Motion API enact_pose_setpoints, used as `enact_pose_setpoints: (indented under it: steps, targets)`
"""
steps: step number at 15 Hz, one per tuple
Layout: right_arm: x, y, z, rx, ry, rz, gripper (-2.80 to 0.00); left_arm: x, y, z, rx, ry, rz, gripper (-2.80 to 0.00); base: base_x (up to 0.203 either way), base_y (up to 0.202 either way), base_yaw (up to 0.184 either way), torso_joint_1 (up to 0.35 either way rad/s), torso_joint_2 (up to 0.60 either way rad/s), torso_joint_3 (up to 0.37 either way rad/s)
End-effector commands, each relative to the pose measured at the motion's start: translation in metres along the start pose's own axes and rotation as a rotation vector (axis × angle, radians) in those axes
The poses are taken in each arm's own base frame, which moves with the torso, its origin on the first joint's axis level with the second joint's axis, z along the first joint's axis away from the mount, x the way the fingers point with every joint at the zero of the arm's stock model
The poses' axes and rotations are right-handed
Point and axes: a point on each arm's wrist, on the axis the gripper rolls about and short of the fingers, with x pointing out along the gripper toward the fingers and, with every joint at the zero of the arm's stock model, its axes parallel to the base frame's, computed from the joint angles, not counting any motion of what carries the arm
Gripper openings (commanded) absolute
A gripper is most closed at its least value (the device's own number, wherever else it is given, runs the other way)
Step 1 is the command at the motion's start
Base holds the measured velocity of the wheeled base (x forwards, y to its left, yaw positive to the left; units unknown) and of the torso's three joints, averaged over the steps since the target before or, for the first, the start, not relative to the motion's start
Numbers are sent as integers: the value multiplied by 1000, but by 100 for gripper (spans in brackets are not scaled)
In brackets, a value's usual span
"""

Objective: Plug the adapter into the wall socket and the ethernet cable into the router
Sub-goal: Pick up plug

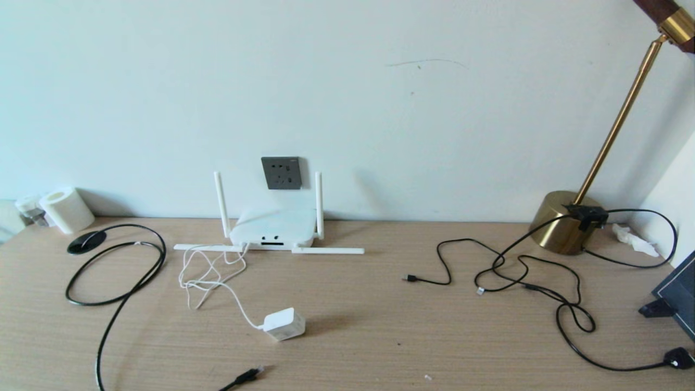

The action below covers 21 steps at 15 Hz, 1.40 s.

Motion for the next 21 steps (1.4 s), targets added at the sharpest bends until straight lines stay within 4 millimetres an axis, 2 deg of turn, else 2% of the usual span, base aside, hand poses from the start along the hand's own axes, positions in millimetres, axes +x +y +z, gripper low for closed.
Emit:
enact_pose_setpoints:
  steps: [1,2,4,6,8,10,13,15,17,18,21]
  targets:
    - [0,0,0,0,1,0,-280,-5,0,36,7,-80,-44,-280,0,0,0,0,0,0]
    - [0,0,0,0,0,0,-280,-4,-1,49,10,-79,-76,-280,0,0,0,0,0,0]
    - [0,0,0,0,1,0,-280,18,-1,91,15,7,-200,-280,0,0,0,0,0,0]
    - [0,0,0,0,2,0,-280,58,-3,122,21,126,-316,-280,0,0,0,0,0,0]
    - [0,0,0,0,1,0,-280,106,-11,138,45,243,-447,-280,0,0,0,0,0,0]
    - [0,0,0,0,2,0,-280,153,-23,141,85,341,-579,-280,0,0,0,0,0,0]
    - [0,0,0,0,1,0,-280,214,-40,126,238,421,-743,-280,0,0,0,0,0,0]
    - [0,0,0,0,2,0,-280,241,-46,110,453,404,-845,-280,0,0,0,0,0,0]
    - [0,0,0,0,2,0,-280,255,-48,96,549,411,-895,-280,0,0,0,0,0,0]
    - [0,0,0,0,1,0,-280,257,-48,93,570,420,-911,0,0,0,0,0,0,0]
    - [0,0,0,0,1,0,-280,251,-47,90,583,506,-962,0,0,0,0,0,0,0]
